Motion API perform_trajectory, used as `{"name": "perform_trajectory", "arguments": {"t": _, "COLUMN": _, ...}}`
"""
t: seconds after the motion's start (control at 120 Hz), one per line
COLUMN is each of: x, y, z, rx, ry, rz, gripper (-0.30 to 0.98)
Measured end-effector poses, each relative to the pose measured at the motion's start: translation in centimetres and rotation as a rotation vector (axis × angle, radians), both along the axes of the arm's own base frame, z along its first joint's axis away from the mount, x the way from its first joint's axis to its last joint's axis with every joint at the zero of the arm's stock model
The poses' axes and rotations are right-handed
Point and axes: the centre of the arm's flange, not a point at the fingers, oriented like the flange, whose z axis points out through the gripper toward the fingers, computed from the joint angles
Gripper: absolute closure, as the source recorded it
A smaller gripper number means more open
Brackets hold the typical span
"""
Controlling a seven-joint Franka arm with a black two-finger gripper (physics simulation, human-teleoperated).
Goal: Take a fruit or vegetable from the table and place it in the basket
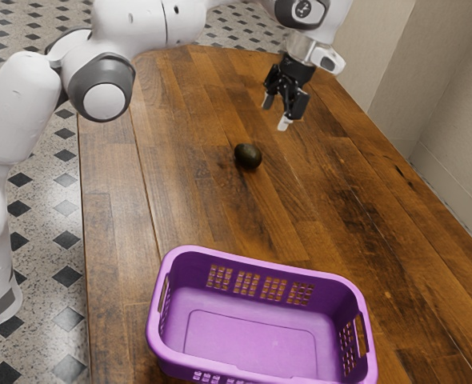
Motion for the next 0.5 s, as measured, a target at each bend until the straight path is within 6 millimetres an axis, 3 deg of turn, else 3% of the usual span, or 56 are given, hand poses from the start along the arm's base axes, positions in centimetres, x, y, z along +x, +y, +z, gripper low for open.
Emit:
{"name": "perform_trajectory", "arguments": {"t": 0.175, "x": 0.7, "y": -0.2, "z": 1.2, "rx": 0.012, "ry": -0.092, "rz": -0.002, "gripper": 0.00}}
{"name": "perform_trajectory", "arguments": {"t": 0.242, "x": -1.0, "y": -0.7, "z": 5.0, "rx": 0.010, "ry": -0.159, "rz": 0.004, "gripper": 0.00}}
{"name": "perform_trajectory", "arguments": {"t": 0.283, "x": -1.5, "y": -0.7, "z": 5.9, "rx": 0.004, "ry": -0.172, "rz": 0.012, "gripper": 0.00}}
{"name": "perform_trajectory", "arguments": {"t": 0.333, "x": -0.6, "y": -0.1, "z": 4.0, "rx": -0.002, "ry": -0.144, "rz": 0.018, "gripper": 0.00}}
{"name": "perform_trajectory", "arguments": {"t": 0.458, "x": 0.8, "y": 3.7, "z": -2.8, "rx": -0.018, "ry": -0.032, "rz": 0.027, "gripper": 0.00}}
{"name": "perform_trajectory", "arguments": {"t": 0.5, "x": 1.1, "y": 4.4, "z": -4.3, "rx": -0.009, "ry": -0.011, "rz": 0.001, "gripper": 0.00}}
